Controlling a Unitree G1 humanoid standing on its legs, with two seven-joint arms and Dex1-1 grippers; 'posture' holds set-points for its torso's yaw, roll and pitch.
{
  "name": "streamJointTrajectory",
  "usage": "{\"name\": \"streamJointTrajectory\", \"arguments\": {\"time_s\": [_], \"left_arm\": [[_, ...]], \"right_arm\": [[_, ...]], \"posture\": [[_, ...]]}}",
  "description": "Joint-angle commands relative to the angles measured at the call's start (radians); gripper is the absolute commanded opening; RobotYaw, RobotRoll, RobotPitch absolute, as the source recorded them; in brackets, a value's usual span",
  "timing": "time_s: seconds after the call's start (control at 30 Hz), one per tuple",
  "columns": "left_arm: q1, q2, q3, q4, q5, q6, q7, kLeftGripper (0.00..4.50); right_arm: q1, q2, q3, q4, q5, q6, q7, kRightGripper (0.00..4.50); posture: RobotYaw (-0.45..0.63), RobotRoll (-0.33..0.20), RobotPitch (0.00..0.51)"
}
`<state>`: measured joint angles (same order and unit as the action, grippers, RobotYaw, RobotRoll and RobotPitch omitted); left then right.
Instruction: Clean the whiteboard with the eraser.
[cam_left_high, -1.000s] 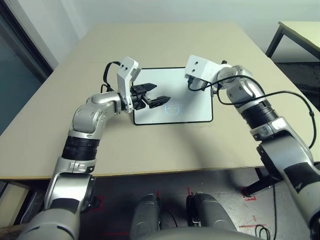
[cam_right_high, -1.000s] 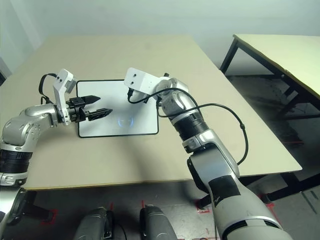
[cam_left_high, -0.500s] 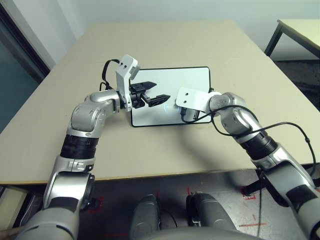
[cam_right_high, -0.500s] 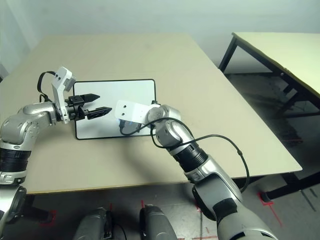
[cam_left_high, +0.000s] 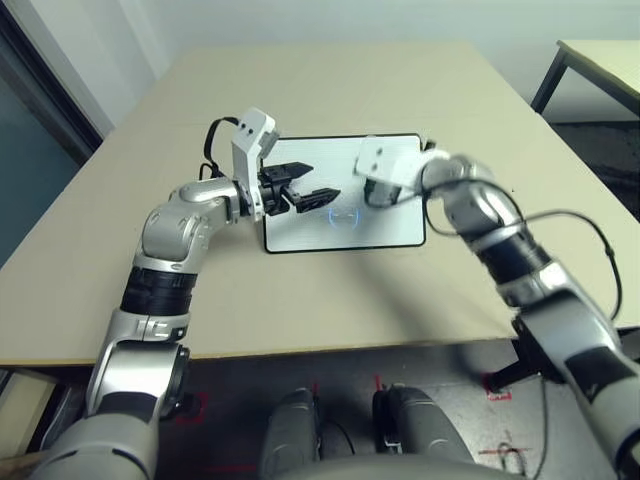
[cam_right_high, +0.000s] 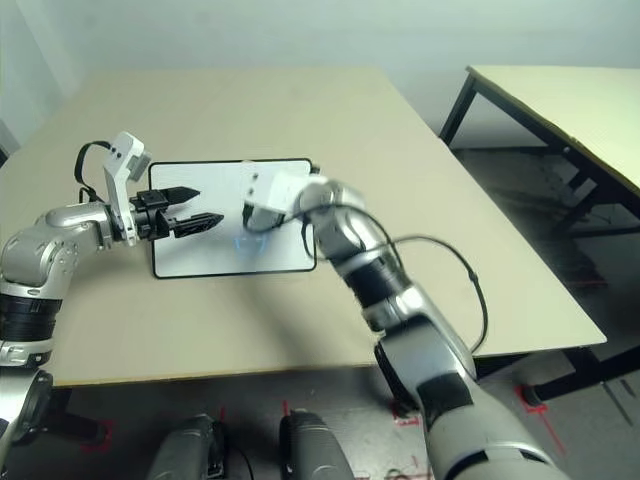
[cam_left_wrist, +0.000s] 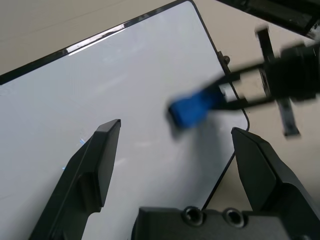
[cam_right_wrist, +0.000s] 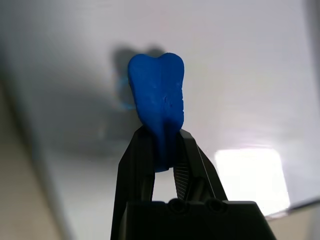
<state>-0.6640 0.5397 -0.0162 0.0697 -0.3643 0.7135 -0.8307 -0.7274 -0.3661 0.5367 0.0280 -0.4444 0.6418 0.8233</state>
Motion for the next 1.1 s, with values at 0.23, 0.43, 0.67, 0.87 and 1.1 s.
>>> {"name": "streamJointTrajectory", "arguments": {"time_s": [0.23, 0.43, 0.67, 0.87, 1.1], "left_arm": [[-0.006, -0.002, 0.018, 0.011, 0.007, -0.029, 0.022, 4.5], [-0.034, -0.049, 0.176, 0.064, 0.025, -0.251, 0.188, 4.5], [-0.022, 0.003, 0.393, 0.257, 0.072, -0.492, 0.432, 4.5], [0.064, 0.041, 0.441, 0.4, 0.077, -0.568, 0.461, 4.5], [0.126, 0.016, 0.421, 0.516, 0.087, -0.61, 0.459, 4.5]], "right_arm": [[-0.235, 0.068, -0.218, 0.177, 0.09, 0.063, -0.134, 0.53], [-0.464, 0.005, -0.51, 0.355, 0.191, 0.065, -0.337, 0.53], [-0.298, -0.096, -0.641, 0.455, 0.237, 0.234, -0.449, 0.53], [-0.11, -0.074, -0.653, 0.402, 0.287, 0.386, -0.47, 0.53], [-0.028, -0.01, -0.644, 0.391, 0.337, 0.422, -0.501, 0.53]], "posture": [[-0.02, 0.0, 0.058], [-0.01, 0.0, 0.054], [-0.02, 0.0, 0.055], [-0.02, 0.0, 0.061], [-0.02, 0.0, 0.069]]}}
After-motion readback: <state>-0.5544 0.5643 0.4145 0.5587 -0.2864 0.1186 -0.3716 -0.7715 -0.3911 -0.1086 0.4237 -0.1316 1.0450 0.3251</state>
